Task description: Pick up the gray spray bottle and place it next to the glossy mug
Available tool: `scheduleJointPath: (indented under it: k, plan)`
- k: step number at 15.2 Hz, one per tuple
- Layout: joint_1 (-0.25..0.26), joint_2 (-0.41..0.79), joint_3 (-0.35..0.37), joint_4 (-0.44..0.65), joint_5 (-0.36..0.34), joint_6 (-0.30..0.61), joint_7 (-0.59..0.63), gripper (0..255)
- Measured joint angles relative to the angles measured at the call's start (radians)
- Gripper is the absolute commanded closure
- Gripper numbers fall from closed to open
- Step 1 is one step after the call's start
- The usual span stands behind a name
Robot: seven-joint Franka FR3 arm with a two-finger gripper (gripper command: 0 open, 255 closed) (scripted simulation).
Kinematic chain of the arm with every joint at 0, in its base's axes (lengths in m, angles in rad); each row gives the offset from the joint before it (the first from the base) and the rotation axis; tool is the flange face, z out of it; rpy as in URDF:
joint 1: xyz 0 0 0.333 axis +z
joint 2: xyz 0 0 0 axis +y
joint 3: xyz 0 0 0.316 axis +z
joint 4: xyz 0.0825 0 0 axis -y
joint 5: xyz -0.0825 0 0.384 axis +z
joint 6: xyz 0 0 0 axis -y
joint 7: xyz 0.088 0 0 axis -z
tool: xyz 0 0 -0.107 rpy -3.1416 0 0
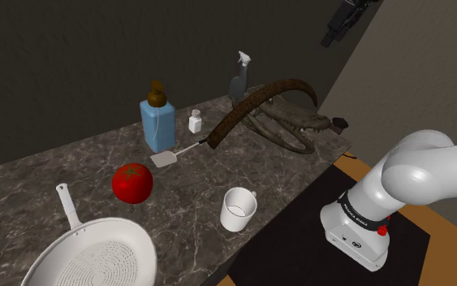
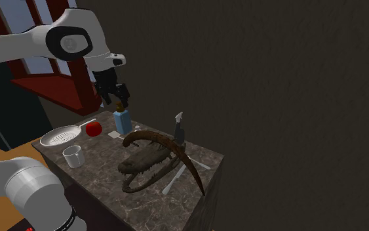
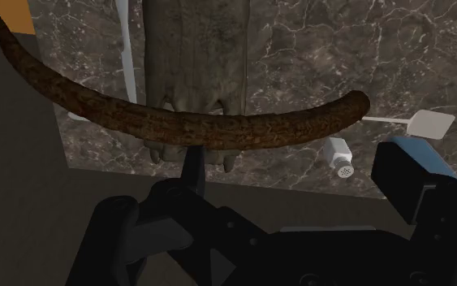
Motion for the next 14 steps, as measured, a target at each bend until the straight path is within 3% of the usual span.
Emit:
scheduleJointPath:
  k: [4,14]
  plan:
    - [-0.002,0.065,-0.013,0.014,-0.004,0.042,-0.008,0]
    - [0.002,0.457,-0.051,0.202,0.010,0.204,-0.030,0]
